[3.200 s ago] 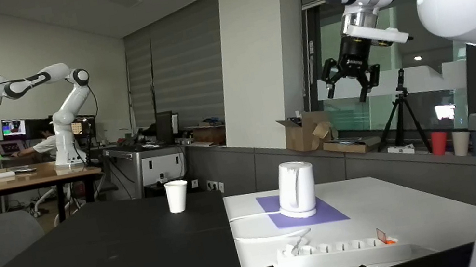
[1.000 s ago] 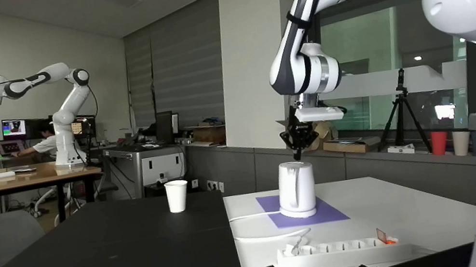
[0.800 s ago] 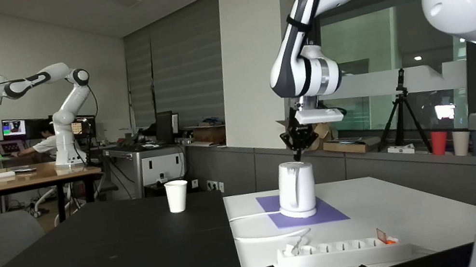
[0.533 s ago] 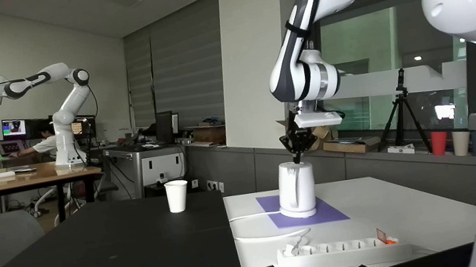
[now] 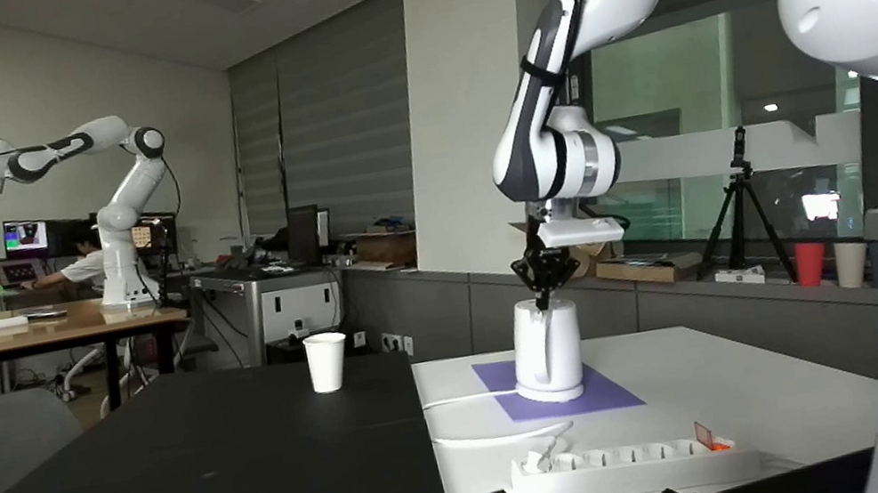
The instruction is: Switch on the electric kettle then switch it off
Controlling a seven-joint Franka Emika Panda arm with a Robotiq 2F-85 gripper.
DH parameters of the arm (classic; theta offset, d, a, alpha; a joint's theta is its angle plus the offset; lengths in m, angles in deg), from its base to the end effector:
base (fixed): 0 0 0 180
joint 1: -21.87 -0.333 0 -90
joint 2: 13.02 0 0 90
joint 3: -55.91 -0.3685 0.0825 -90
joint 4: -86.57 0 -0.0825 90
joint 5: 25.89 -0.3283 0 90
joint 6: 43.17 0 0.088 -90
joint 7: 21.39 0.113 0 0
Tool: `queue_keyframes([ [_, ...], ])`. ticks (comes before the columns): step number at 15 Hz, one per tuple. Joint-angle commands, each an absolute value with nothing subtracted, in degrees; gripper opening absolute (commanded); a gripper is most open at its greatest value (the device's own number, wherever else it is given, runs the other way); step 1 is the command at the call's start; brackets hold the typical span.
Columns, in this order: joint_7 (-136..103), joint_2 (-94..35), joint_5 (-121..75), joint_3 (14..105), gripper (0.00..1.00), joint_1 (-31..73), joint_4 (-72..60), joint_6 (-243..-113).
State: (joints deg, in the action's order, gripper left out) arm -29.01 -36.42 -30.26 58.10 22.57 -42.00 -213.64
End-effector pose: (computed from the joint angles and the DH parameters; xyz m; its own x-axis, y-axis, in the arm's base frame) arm 0.5674 -0.0324 0.3083 0.9482 0.0177 0.3173 0.0115 -0.9997 0.0216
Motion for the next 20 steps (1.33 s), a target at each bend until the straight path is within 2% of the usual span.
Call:
queue_keyframes([
  [1, -26.5, -38.3, -28.9, 57.5, 0.0, 23.0, -39.8, -214.4],
  [20, -25.2, -40.9, -27.2, 59.2, 0.0, 21.5, -38.0, -216.6],
])
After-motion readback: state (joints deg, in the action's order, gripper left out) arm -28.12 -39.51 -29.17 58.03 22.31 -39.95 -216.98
